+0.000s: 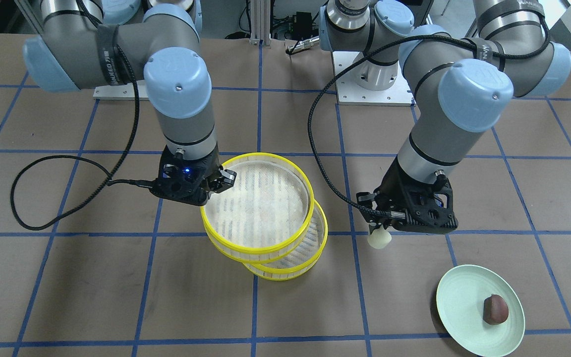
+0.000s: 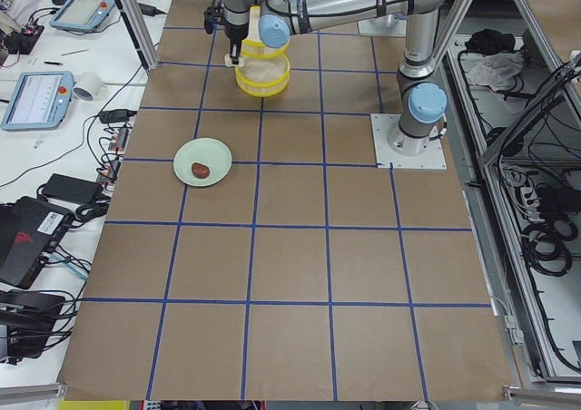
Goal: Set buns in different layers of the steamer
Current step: 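Lift the top steamer tier with the right gripper and set it aside farther away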
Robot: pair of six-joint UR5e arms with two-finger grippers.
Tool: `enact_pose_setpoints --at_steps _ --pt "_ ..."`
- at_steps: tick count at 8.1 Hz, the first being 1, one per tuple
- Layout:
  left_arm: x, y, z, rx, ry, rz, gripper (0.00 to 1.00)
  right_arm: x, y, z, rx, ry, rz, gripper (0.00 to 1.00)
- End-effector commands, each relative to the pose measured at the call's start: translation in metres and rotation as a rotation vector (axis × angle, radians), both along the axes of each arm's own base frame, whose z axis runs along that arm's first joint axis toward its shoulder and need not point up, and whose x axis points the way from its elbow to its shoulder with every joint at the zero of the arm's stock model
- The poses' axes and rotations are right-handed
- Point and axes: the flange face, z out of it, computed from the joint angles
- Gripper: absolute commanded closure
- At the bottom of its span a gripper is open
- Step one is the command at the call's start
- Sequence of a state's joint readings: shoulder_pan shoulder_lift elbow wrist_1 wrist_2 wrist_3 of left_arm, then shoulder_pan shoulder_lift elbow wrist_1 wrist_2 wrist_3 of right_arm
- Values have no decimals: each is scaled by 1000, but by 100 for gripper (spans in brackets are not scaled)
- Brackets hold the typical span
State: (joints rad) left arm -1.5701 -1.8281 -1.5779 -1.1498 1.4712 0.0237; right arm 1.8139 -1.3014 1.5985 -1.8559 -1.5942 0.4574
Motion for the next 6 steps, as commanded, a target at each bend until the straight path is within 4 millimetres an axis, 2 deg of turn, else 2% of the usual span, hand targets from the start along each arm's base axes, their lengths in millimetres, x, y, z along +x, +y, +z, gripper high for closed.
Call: enact_pose_setpoints --at_steps 1,3,4,6 --pt "-71 27 -5 32 30 53 100 -77 -3 34 42 -20 -19 100" --pt "-103 48 -32 81 27 27 100 -122 -8 47 41 -18 -52 100" --pt "-116 58 -45 116 75 6 100 -137 -2 50 81 -19 -25 100" --pt "-129 63 -65 162 113 -13 100 -147 0 53 86 -20 -21 100"
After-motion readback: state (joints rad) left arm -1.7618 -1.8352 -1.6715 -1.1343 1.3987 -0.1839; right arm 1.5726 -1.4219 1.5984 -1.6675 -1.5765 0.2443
